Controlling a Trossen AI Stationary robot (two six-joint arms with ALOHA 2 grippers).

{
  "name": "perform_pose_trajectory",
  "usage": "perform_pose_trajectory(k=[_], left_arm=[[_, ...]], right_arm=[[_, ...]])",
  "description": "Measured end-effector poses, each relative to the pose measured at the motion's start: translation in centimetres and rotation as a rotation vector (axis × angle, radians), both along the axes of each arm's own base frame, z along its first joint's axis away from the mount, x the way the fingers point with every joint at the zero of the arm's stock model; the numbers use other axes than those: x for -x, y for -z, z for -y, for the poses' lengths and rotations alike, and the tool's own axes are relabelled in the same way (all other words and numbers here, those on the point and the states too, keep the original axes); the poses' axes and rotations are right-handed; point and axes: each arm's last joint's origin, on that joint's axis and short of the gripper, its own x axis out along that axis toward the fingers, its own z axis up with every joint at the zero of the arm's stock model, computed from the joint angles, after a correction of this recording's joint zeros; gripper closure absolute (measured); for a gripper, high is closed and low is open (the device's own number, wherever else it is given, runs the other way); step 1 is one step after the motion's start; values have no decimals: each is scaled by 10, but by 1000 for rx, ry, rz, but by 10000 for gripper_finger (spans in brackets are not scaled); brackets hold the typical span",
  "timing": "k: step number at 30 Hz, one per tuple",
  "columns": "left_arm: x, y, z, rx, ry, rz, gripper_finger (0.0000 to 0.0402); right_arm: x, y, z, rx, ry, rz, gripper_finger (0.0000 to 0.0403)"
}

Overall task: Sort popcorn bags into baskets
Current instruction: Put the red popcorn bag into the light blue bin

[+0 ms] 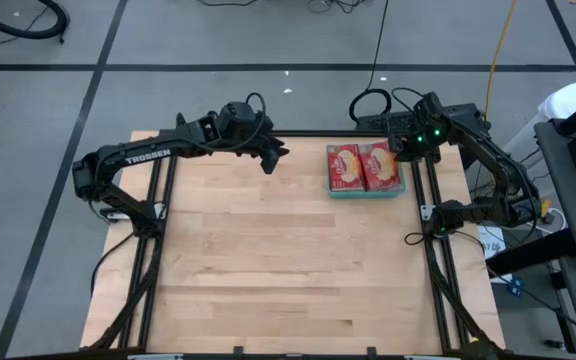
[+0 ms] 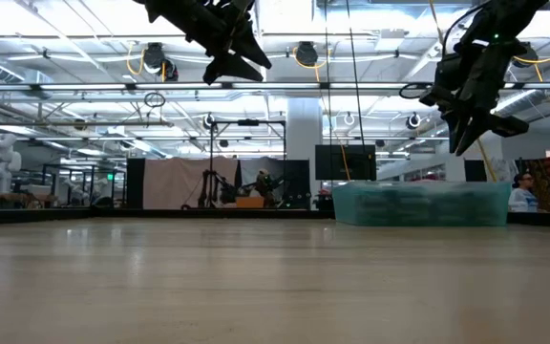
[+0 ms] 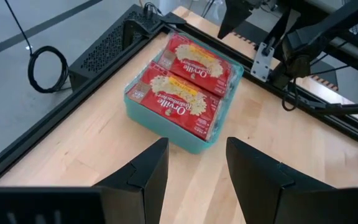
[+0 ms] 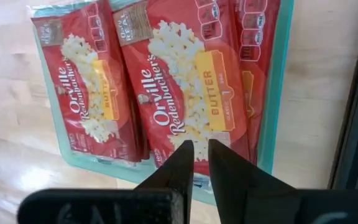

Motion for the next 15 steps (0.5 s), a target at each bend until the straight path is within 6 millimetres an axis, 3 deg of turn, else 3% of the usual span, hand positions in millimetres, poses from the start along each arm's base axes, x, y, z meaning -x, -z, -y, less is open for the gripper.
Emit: perform_pose_trajectory(k=[4,9,15], left_arm=[[0,0,0,3,-2,1,236],[0,0,0,-4,2,0,236],[0,0,-1,-9,3,-2,236]], right_arm=[[-8,-5,0,58,2,37,360],[-35,-7,4,136,-38,125,360],[-56,11,10,127,-80,24,370]])
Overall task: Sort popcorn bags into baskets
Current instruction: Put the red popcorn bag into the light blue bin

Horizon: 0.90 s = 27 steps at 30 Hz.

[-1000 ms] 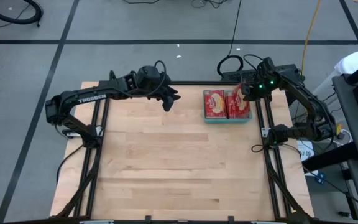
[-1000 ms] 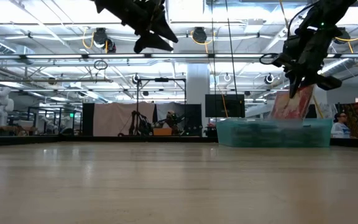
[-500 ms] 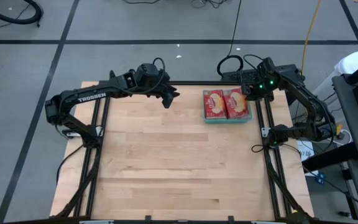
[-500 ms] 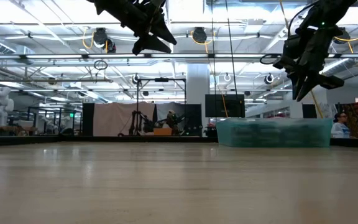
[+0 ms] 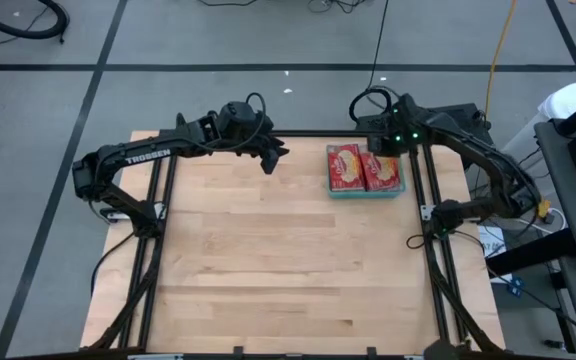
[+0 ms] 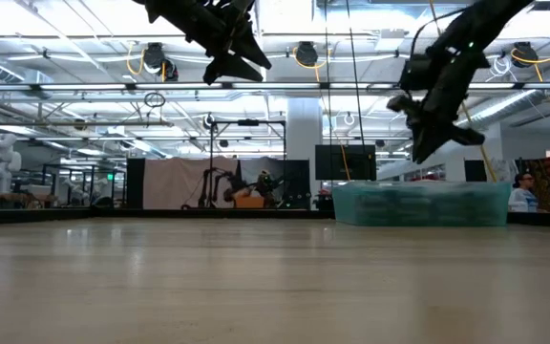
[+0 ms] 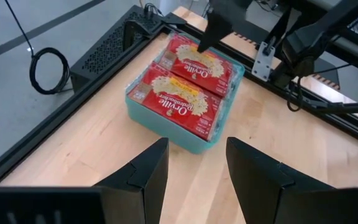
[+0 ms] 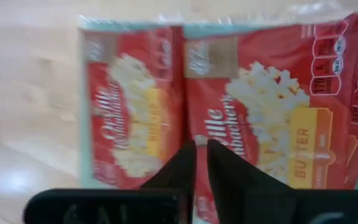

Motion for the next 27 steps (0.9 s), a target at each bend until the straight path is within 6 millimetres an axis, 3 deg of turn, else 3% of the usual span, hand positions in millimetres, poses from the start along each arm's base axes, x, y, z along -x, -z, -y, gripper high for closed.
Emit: perform_pose_trajectory(k=[5,9,27], left_arm=[[0,0,0,8,-4,-1,236],[0,1,0,30,-16,-2,236],[0,1,1,7,28,-9,236]], right_arm=[[-2,19,7,-50,-33,-103,398],[4,25,12,-55,-28,-167,397],[22,27,18,-52,45,-283,397]])
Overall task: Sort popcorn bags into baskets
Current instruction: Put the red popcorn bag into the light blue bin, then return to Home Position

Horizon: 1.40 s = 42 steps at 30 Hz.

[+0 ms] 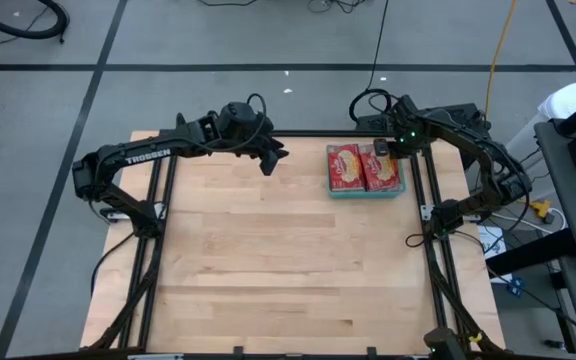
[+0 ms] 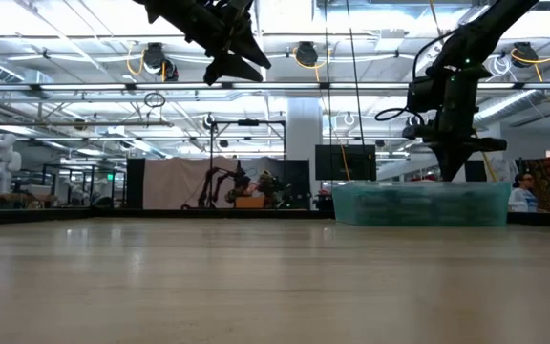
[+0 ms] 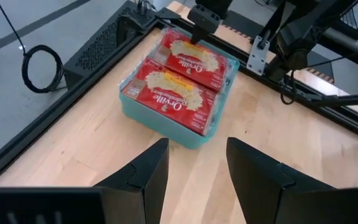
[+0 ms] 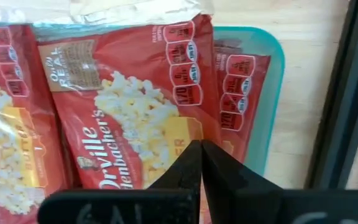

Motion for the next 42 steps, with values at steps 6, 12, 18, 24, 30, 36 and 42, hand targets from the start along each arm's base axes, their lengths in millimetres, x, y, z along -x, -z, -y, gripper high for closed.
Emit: perform_pose_trajectory(k=[6,12,18,24,30,36,42], left_arm=[[0,0,2,28,53,13,236],[0,0,2,32,74,17,236],[-1,0,2,7,92,12,236],[1,2,3,26,108,-5,236],[2,4,4,38,109,-27,236],[2,4,4,44,106,-27,236],[2,4,4,41,107,-28,236]], right_arm=[[-12,-6,2,43,-8,141,398],[-21,0,-2,49,-1,83,401],[-16,19,-10,-8,57,42,402],[-14,19,-9,11,64,6,402],[-13,19,-10,6,64,-12,403],[-10,10,-14,38,69,-6,403],[-6,-13,-24,137,63,82,403]])
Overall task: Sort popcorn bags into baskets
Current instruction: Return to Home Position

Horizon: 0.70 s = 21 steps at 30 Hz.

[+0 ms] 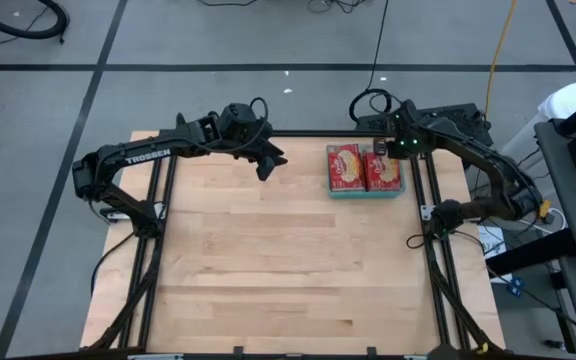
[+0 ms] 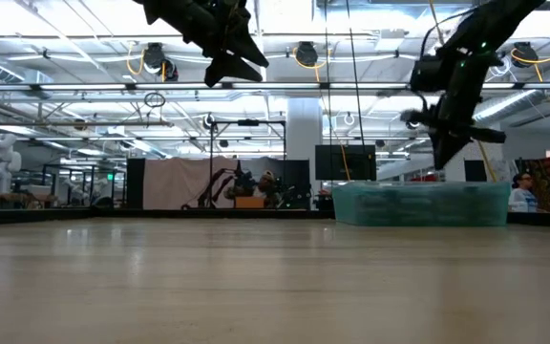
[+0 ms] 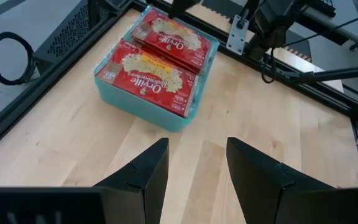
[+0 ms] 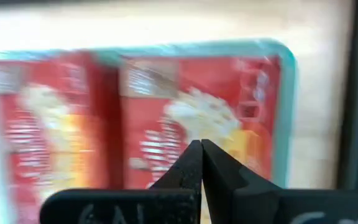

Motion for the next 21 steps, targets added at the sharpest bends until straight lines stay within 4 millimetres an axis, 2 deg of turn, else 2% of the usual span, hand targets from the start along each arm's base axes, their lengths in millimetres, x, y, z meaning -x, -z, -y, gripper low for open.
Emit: perform_pose_trajectory(k=[8,14,17,21], left_arm=[[0,0,-1,-113,21,-22,236],[7,-2,-2,-110,9,-42,246],[15,-8,0,-150,-5,-57,290],[20,-7,0,-177,14,-97,376]], right_arm=[[-13,-51,-23,315,-240,302,403],[-16,-86,-48,565,-392,443,403],[-13,-97,-60,647,-498,479,403],[-11,-103,-70,736,-595,473,403]])
